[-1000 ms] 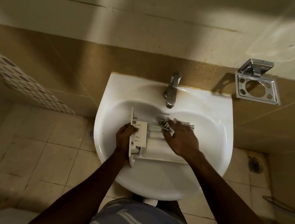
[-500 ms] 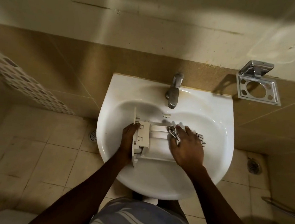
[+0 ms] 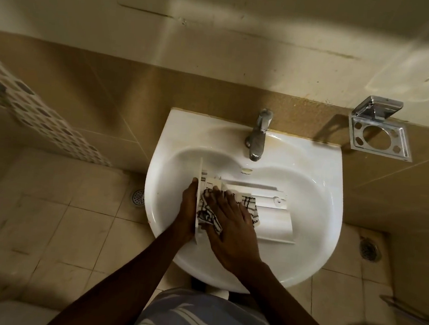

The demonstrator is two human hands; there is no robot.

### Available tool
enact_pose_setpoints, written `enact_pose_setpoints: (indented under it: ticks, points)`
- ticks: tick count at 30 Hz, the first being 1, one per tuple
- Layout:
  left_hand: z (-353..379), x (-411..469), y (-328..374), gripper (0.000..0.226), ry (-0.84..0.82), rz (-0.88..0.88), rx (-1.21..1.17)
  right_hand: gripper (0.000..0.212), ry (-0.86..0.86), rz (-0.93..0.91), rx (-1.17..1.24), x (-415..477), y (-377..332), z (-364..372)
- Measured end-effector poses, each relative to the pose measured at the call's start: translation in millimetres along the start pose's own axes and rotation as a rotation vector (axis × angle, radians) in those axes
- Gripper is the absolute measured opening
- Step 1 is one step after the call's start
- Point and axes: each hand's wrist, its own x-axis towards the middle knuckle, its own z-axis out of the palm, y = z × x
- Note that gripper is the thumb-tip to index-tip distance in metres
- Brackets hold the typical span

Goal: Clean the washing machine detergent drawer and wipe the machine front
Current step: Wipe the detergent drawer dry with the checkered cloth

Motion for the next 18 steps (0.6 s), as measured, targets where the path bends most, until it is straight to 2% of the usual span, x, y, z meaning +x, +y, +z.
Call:
enact_pose_setpoints:
  ticks: [7,14,18]
  points:
    - [9,-6,-2,0.038,0.028,0.069,0.041,0.056,-0.109,0.168,0.008,81,1,-6]
    - [0,2,-3,0.046,-0.042,0.072,-0.018,0.063,-0.004,0.008,0.004,-8,-14,0]
    - [2,-2,-6,0.042,0.019,0.098,-0.001,0.062,-0.016,0.086,0.004,30,-13,0]
